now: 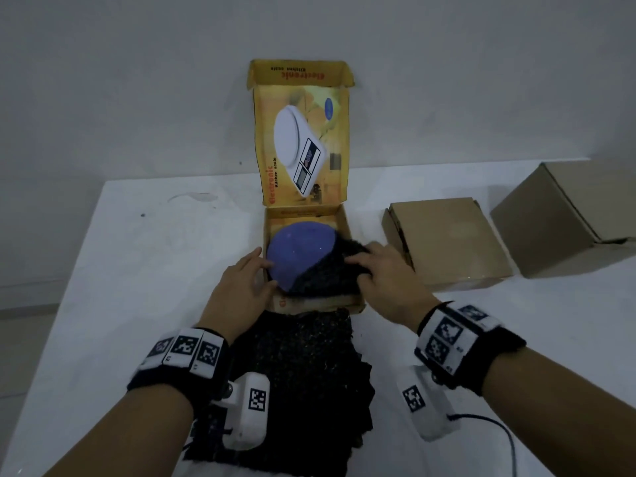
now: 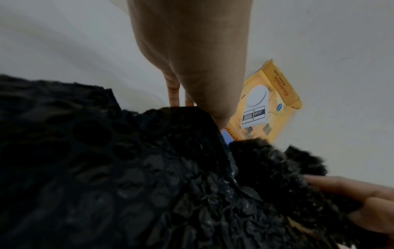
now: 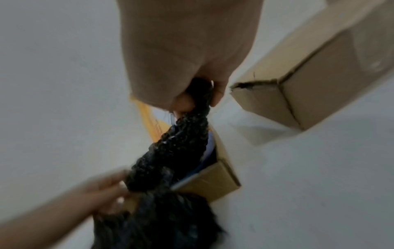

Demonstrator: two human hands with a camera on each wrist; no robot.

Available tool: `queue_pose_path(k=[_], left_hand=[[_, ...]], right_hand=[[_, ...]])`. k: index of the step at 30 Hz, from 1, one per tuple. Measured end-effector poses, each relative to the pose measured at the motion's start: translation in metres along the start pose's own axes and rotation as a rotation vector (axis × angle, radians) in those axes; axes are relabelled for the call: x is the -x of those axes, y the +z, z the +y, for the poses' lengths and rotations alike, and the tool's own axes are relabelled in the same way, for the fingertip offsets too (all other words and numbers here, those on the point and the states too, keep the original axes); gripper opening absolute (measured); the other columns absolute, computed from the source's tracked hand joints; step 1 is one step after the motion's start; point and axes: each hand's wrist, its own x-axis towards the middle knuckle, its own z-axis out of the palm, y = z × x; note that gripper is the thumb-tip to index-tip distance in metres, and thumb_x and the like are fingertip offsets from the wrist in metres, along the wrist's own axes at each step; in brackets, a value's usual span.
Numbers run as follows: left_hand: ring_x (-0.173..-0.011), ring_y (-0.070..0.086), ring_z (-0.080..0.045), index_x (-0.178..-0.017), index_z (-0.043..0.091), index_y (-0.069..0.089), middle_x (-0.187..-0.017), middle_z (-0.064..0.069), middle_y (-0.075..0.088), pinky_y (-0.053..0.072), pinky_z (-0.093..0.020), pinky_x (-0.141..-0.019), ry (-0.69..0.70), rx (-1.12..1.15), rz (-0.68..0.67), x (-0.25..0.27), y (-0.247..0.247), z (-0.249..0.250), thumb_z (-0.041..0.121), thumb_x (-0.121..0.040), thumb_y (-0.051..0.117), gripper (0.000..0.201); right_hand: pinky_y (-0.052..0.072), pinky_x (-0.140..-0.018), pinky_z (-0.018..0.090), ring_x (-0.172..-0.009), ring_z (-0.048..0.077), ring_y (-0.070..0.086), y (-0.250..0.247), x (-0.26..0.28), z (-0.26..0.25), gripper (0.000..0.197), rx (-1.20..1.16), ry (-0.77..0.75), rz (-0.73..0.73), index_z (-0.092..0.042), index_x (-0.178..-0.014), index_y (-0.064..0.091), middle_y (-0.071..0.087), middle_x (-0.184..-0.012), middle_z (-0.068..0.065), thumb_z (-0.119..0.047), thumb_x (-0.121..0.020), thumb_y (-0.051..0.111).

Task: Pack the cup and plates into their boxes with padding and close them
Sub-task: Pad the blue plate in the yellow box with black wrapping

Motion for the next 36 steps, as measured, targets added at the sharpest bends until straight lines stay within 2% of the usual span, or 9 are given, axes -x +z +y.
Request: queue_pose_path(k=[4, 7, 12, 15, 21, 24, 27, 30, 36], left_hand=[[-0.126, 0.044, -0.028, -0.115, 0.018, 0.061, -0.146, -0.002, 0.042, 0.035, -0.036, -0.103, -0.016, -0.043, 0.005, 0.001, -0.001, 0.003, 0.023, -0.084, 0.067, 0.032], [-0.126, 0.045, -0.031, -0.111, 0.016, 0.062, -0.145, -0.005, 0.044, 0.036, -0.038, -0.103, -0.019, -0.063, 0.005, -0.002, 0.0, 0.002, 0.024, -0.083, 0.068, 0.03], [-0.131, 0.038, -0.03, -0.119, 0.017, 0.055, -0.154, -0.006, 0.028, 0.035, -0.041, -0.101, -0.042, -0.1, -0.025, -0.017, 0.002, 0.008, 0.026, -0.085, 0.066, 0.036], [-0.131, 0.035, -0.034, -0.137, 0.018, 0.043, -0.157, -0.007, 0.019, 0.032, -0.042, -0.105, -0.029, -0.154, -0.096, -0.022, 0.008, 0.006, 0.03, -0.088, 0.062, 0.054], [-0.134, 0.033, -0.03, -0.14, 0.024, 0.036, -0.154, -0.004, 0.028, 0.037, -0.046, -0.105, -0.091, -0.142, -0.103, -0.02, 0.011, -0.001, 0.039, -0.091, 0.054, 0.054], [-0.132, 0.036, -0.03, -0.138, 0.025, 0.038, -0.149, -0.006, 0.038, 0.042, -0.048, -0.099, -0.092, -0.159, -0.079, -0.019, 0.012, -0.001, 0.04, -0.091, 0.054, 0.052], [-0.132, 0.037, -0.03, -0.138, 0.026, 0.039, -0.146, -0.007, 0.041, 0.043, -0.049, -0.097, -0.102, -0.154, -0.055, -0.018, 0.014, 0.001, 0.039, -0.091, 0.055, 0.051], [-0.131, 0.038, -0.029, -0.138, 0.026, 0.039, -0.146, -0.006, 0.042, 0.043, -0.047, -0.097, -0.106, -0.162, -0.05, -0.017, 0.013, 0.001, 0.038, -0.09, 0.055, 0.052], [-0.13, 0.039, -0.029, -0.138, 0.027, 0.039, -0.147, -0.005, 0.04, 0.042, -0.048, -0.098, -0.105, -0.165, -0.052, -0.018, 0.013, -0.001, 0.039, -0.09, 0.055, 0.052]], right_hand=[[0.042, -0.077, 0.032, -0.096, 0.023, 0.05, 0.009, 0.009, 0.003, 0.04, 0.31, -0.123, -0.274, -0.017, -0.105, 0.062, 0.048, -0.108, 0.004, -0.052, -0.089, 0.051], [0.039, -0.068, 0.029, -0.087, 0.032, 0.057, 0.003, 0.0, 0.005, 0.013, 0.061, -0.127, -0.003, -0.011, -0.099, 0.059, 0.057, -0.101, 0.009, -0.02, -0.09, 0.058], [0.055, -0.073, 0.045, -0.09, 0.039, 0.062, -0.003, -0.007, -0.001, 0.041, 0.049, -0.172, 0.262, -0.009, -0.113, 0.064, 0.056, -0.119, 0.019, -0.017, -0.084, 0.036], [0.05, -0.087, 0.045, -0.104, 0.038, 0.057, 0.007, -0.003, -0.007, 0.04, 0.222, -0.169, -0.042, -0.009, -0.131, 0.051, 0.036, -0.144, 0.015, -0.011, -0.092, 0.041], [0.049, -0.07, 0.037, -0.09, 0.028, 0.059, 0.012, 0.004, 0.007, 0.021, 0.677, -0.535, -0.184, -0.018, -0.065, 0.069, 0.066, -0.07, -0.001, -0.032, -0.082, 0.068], [0.045, -0.061, 0.032, -0.08, 0.027, 0.058, 0.004, -0.002, -0.004, 0.016, 0.662, -0.527, -0.203, -0.015, -0.09, 0.067, 0.065, -0.066, 0.002, -0.019, -0.075, 0.07], [0.039, -0.058, 0.038, -0.088, 0.035, 0.056, 0.003, -0.007, -0.01, 0.046, 0.594, -0.475, -0.36, -0.008, -0.128, 0.047, 0.06, -0.105, 0.017, 0.0, -0.084, 0.055], [0.035, -0.061, 0.039, -0.093, 0.036, 0.056, 0.004, -0.009, -0.011, 0.049, 0.606, -0.418, -0.421, -0.009, -0.135, 0.039, 0.039, -0.131, 0.014, 0.003, -0.088, 0.046], [0.034, -0.075, 0.032, -0.106, 0.026, 0.046, 0.003, -0.023, -0.014, 0.037, 0.718, -0.452, -0.453, -0.019, -0.126, 0.055, 0.061, -0.113, 0.005, -0.007, -0.094, 0.042]])
